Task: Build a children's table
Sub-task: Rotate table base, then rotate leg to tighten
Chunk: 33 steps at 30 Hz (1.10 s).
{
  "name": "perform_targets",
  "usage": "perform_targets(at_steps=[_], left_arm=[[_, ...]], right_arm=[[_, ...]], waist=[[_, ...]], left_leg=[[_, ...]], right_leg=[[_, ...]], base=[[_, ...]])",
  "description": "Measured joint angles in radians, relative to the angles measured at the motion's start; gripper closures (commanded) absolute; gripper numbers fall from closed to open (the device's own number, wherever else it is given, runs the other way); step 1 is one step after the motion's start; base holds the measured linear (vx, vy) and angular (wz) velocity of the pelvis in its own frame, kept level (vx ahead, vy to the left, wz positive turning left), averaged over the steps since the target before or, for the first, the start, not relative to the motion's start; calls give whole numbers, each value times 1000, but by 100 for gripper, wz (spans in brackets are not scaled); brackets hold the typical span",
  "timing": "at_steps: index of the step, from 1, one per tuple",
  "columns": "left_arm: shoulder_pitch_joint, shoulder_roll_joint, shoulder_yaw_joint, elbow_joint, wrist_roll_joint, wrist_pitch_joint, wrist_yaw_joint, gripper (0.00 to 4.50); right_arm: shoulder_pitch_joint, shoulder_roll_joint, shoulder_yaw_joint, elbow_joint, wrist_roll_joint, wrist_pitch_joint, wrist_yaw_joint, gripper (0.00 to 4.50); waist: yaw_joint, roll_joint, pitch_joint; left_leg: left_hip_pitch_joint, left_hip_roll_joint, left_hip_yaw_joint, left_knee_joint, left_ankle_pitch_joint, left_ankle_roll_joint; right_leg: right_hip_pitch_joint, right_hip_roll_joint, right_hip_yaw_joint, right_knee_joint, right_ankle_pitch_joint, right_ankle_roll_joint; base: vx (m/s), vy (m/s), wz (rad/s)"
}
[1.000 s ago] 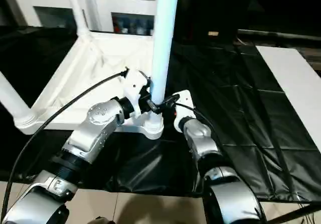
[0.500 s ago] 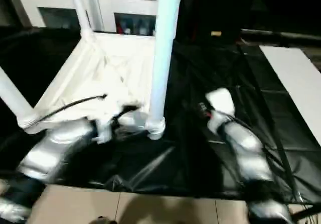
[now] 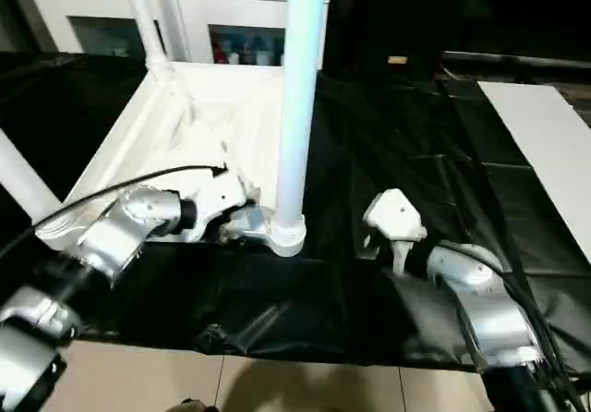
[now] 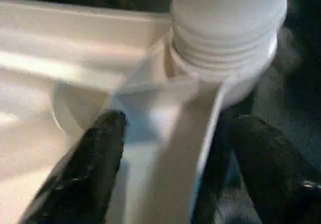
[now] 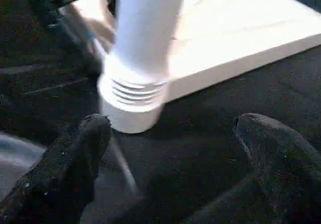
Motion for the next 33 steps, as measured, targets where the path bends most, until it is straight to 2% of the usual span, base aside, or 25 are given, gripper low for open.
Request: perform_targets(at_steps=[7,11,18,21,23,28,30,33], left_arm=[[-9,27,21,32,-23,52,-78,159],[-18,27,44,56,-32,54,-95,176],[-30,25,51,74,-39,42,-139,248],[-33,27,55,94,-39,32,-158,258],[-41,27,55,110,-38,27,-173,293],[-74,26,51,161,-16,-9,-204,310],[-92,23,41,186,-4,-25,-215,338],[-105,23,37,205,9,-36,-225,356]], right_arm=[[10,-27,1,-43,6,45,19,0],[10,-29,5,-49,7,53,21,0],[27,-44,13,-57,11,72,52,0],[30,-44,14,-63,12,74,54,0],[30,-48,14,-75,12,74,55,0],[31,-51,14,-78,13,74,62,0],[31,-52,14,-79,13,74,63,0],[32,-52,14,-79,13,74,64,0]], waist=[[7,0,0],[14,0,0],[27,0,0],[27,0,0],[27,0,0],[27,0,0],[27,0,0],[26,0,0]], left_leg=[[0,0,0,0,0,0],[0,0,0,0,0,0],[0,0,0,0,0,0],[0,0,0,0,0,0],[0,0,0,0,0,0],[0,0,0,0,0,0],[0,0,0,0,0,0],[0,0,0,0,0,0]], right_leg=[[0,0,-1,0,0,0],[0,0,0,0,0,0],[0,0,-1,0,0,0],[0,0,-1,0,0,0],[0,0,0,0,0,0],[0,0,-1,-1,0,0],[0,0,-1,-1,0,0],[0,0,-1,-1,0,0]], base=[[0,0,0],[0,0,0],[0,0,0],[0,0,0],[0,0,0],[0,0,0],[0,0,0],[0,0,0]])
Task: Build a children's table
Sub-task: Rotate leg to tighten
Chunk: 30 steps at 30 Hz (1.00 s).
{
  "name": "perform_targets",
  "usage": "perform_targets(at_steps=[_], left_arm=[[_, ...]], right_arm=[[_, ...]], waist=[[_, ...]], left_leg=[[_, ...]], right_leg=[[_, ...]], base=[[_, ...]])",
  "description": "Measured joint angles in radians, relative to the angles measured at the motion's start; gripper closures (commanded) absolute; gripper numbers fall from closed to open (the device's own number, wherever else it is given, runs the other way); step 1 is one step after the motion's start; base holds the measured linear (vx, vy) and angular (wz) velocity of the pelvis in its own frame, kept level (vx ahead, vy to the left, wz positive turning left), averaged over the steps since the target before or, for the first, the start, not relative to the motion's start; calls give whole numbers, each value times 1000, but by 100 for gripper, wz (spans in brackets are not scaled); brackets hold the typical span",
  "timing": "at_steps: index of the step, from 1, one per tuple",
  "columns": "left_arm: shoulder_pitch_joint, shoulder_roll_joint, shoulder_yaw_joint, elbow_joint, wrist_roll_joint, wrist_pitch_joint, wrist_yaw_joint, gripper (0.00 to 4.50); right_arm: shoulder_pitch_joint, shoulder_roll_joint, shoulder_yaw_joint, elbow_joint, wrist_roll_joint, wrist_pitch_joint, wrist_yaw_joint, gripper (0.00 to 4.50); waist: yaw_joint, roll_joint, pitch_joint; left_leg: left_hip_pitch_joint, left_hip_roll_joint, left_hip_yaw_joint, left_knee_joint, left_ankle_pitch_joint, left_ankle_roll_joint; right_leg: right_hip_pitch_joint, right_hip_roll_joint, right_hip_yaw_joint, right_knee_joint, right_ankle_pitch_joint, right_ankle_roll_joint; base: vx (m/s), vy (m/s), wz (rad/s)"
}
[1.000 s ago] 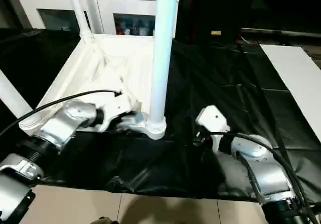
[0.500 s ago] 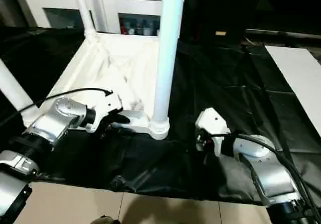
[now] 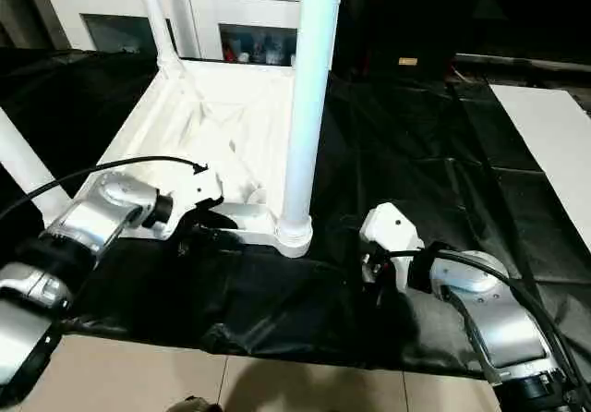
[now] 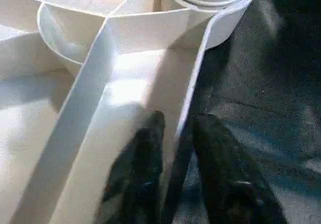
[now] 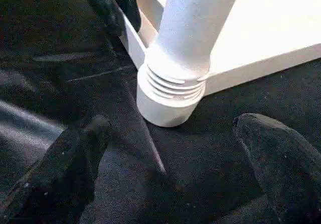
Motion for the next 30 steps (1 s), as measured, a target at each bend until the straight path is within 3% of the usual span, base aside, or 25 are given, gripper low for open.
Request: perform_targets(at_steps=[6,7,13,17,25,30], left_arm=[[-35,2,-40,37,51,-50,-48,384],[-40,1,-40,47,58,-62,-54,408],[-45,0,-59,53,77,-98,-90,448],[-36,-1,-58,37,82,-102,-95,450],[189,-68,51,-301,-34,146,28,450],[269,-53,52,-404,-48,136,44,450]], right_arm=[[0,-5,0,-1,0,0,4,0],[0,-5,0,-1,0,0,4,0],[0,-6,0,-1,0,0,5,0],[-1,-1,-2,0,0,-2,-5,0],[-1,30,-22,0,51,21,-11,0],[-5,34,-19,5,56,30,-6,0]], waist=[[0,0,0],[0,0,0],[0,1,-1],[-2,1,-1],[-1,2,-2],[-3,4,-2]], left_leg=[[0,0,0,0,-1,1],[0,0,0,-1,-1,1],[0,0,0,-1,-1,1],[1,0,0,-1,-1,1],[0,0,1,-1,-2,3],[1,1,1,-1,-1,2]], right_leg=[[0,0,0,-1,0,0],[0,0,0,-1,0,0],[1,0,0,-2,0,0],[1,0,0,-2,0,0],[1,0,0,-3,0,0],[1,0,0,-2,0,0]], base=[[0,0,0],[0,0,0],[0,0,0],[0,0,0],[0,0,0],[0,0,0]])
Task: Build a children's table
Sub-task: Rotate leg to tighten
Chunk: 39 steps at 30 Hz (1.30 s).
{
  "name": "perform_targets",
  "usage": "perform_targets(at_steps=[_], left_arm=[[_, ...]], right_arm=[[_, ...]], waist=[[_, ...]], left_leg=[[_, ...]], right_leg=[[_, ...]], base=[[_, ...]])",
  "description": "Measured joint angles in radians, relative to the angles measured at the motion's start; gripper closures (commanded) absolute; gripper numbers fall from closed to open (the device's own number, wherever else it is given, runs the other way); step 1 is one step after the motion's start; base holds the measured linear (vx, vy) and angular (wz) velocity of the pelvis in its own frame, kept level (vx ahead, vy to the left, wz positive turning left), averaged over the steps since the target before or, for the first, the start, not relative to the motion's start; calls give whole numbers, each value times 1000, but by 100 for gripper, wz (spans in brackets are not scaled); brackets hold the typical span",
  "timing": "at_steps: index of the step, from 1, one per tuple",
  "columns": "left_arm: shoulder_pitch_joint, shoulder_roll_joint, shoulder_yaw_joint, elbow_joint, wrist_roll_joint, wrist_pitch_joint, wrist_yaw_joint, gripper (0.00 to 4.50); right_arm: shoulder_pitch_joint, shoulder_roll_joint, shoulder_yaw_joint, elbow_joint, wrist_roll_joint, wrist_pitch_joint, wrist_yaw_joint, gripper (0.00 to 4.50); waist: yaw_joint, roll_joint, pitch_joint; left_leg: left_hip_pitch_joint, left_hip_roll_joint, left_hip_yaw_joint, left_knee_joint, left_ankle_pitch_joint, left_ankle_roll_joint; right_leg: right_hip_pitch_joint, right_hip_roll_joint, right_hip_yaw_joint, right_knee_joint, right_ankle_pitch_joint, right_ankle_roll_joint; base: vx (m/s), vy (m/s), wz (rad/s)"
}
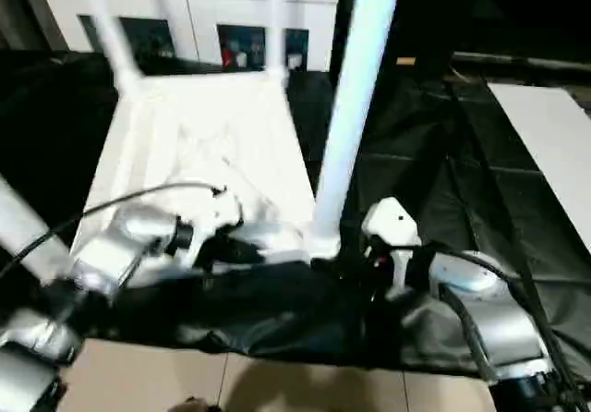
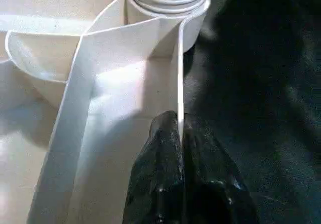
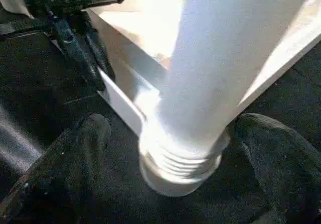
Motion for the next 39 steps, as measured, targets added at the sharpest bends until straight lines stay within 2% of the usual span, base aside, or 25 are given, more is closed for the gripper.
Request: perform_targets(at_steps=[9,13,15,18,19,21,23,24,30,36,39], left_arm=[[51,33,-13,-118,21,32,10,450],[50,43,-16,-121,24,32,10,450],[50,43,-17,-121,26,32,10,450],[50,44,-18,-122,27,33,8,450],[50,44,-18,-124,27,34,8,450],[50,45,-19,-128,28,39,9,450],[50,47,-20,-131,28,42,10,450],[50,48,-20,-131,28,43,11,450],[50,53,-20,-132,27,48,9,450],[50,55,-20,-132,27,50,9,450],[51,24,-7,-120,32,51,78,450]], right_arm=[[-85,31,39,112,-36,-3,-16,0],[-119,49,50,159,-30,3,8,0],[-124,51,58,170,-31,9,21,28],[-125,58,65,198,-32,15,32,39],[-125,58,67,202,-32,16,39,64],[-128,58,69,209,-31,17,49,79],[-139,58,74,226,-30,16,55,85],[-145,60,75,230,-30,16,60,107],[-145,68,75,234,-23,16,71,160],[-138,77,70,234,-19,15,66,178],[-126,154,44,259,-30,0,-53,178]], waist=[[-1,-3,0],[-11,-3,0],[-11,-4,-1],[-11,-4,-1],[-10,-4,-1],[-10,-4,-1],[-12,-4,-1],[-13,-4,-1],[-18,-4,-1],[-20,-5,-1],[-28,-6,-2]], left_leg=[[-1,0,0,0,0,0],[-1,0,0,0,0,0],[-1,0,0,0,0,0],[-1,0,0,0,0,0],[-1,0,0,0,0,0],[-1,0,0,0,0,0],[-1,0,0,0,0,0],[-1,0,0,0,0,0],[-1,0,0,0,0,0],[-1,0,0,0,0,0],[1,0,0,1,0,0]], right_leg=[[0,0,0,-1,0,0],[0,0,0,-1,0,0],[0,0,0,-1,0,0],[0,0,0,-1,0,0],[0,0,0,-1,0,0],[0,0,0,-1,0,0],[0,0,0,-1,0,0],[0,0,0,-1,0,0],[0,0,0,-1,0,0],[0,0,0,-1,0,0],[1,0,0,1,0,-1]], base=[[0,0,0],[0,0,0],[0,0,0],[0,0,0],[0,0,0],[0,0,0],[0,0,0],[0,0,0],[0,0,0],[0,0,0],[0,0,0]])
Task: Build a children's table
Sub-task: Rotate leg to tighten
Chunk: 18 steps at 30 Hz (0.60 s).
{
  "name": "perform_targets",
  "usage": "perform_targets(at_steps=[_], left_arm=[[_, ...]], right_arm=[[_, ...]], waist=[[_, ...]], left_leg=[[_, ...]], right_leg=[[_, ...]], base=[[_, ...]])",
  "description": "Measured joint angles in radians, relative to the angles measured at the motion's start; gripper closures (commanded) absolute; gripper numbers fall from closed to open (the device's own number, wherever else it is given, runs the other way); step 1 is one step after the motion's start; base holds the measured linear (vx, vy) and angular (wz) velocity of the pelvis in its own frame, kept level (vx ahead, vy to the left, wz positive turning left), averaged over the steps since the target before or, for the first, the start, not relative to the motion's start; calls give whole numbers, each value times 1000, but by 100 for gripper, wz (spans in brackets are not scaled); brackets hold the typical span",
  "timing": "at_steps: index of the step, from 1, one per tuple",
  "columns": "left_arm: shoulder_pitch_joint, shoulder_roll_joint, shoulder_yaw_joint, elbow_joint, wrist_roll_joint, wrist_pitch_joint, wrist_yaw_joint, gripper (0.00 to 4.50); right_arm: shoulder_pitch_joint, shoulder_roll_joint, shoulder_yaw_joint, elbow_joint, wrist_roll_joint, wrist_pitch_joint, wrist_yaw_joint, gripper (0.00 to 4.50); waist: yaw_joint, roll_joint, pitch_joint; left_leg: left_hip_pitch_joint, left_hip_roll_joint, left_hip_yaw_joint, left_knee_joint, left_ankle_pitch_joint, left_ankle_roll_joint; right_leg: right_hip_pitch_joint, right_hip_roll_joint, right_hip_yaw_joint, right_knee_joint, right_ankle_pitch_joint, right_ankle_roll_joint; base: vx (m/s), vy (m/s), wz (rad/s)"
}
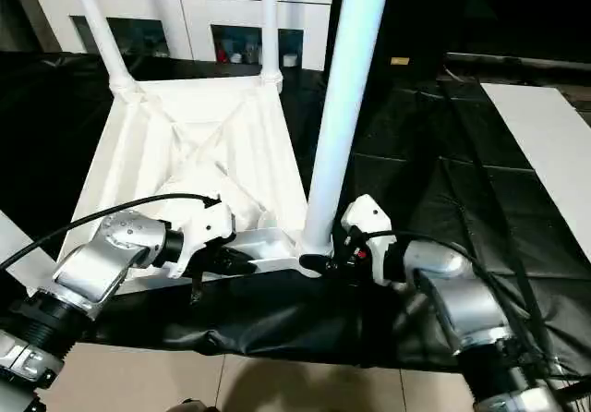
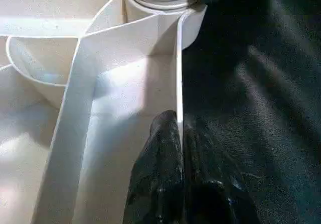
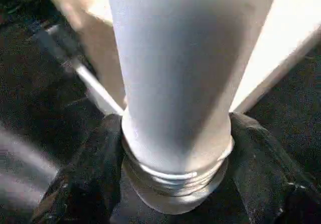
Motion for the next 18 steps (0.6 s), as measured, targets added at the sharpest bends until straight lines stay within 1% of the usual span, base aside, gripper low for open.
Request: perform_targets(at_steps=[2,4,5,6,7,9,12,14,15,16,18], left_arm=[[-9,-52,21,38,17,4,90,450],[-28,-105,32,78,30,16,173,450],[-45,-138,32,105,36,19,212,450],[-74,-179,35,152,48,20,276,450],[-95,-205,36,187,55,19,317,450],[-118,-240,36,229,68,10,370,450],[-140,-263,36,275,85,-24,409,450],[-148,-265,35,291,93,-42,414,450],[-148,-264,35,292,96,-45,414,450],[-148,-263,32,291,96,-48,412,450],[-148,-257,28,286,95,-50,405,450]], right_arm=[[-3,74,-39,36,-21,-8,-148,178],[-20,136,-65,67,-43,-8,-293,180],[-29,175,-73,80,-50,-8,-365,180],[-46,241,-107,106,-70,-8,-492,180],[-65,291,-128,129,-84,-9,-580,180],[-91,337,-151,160,-89,-10,-682,180],[-130,362,-151,211,-113,-28,-744,180],[-143,362,-148,235,-127,-48,-750,180],[-142,362,-148,238,-126,-57,-747,124],[-135,359,-152,234,-122,-66,-735,110],[-110,350,-153,205,-116,-78,-697,108]], waist=[[-6,-2,-1],[-13,-2,-1],[-14,-2,-1],[-15,-1,-1],[-16,-1,-1],[-14,0,-1],[-11,2,-2],[-10,3,-2],[-8,3,-2],[-5,3,-2],[-1,3,-1]], left_leg=[[1,0,0,1,1,0],[2,-1,0,2,2,0],[2,-1,0,2,2,0],[2,-1,0,1,2,0],[1,-2,0,1,2,0],[1,-2,0,-2,2,0],[0,-2,0,-3,2,0],[-1,-2,0,-3,2,0],[-1,-2,0,-3,2,0],[-1,-2,0,-3,2,0],[-2,-2,0,-3,2,0]], right_leg=[[0,0,0,1,2,-3],[0,-1,0,0,4,-5],[0,-1,0,0,5,-5],[0,-1,0,0,7,-4],[-1,-1,1,0,7,-2],[-1,-2,0,-3,8,0],[-1,-1,0,-5,12,1],[-1,-1,0,-6,11,1],[-1,-1,0,-6,11,2],[-1,-1,0,-6,11,2],[-2,-1,0,-6,10,3]], base=[[0,0,0],[0,0,0],[0,0,0],[0,0,0],[0,0,0],[0,0,0],[0,0,0],[0,0,0],[0,0,0],[0,0,0],[0,0,0]])
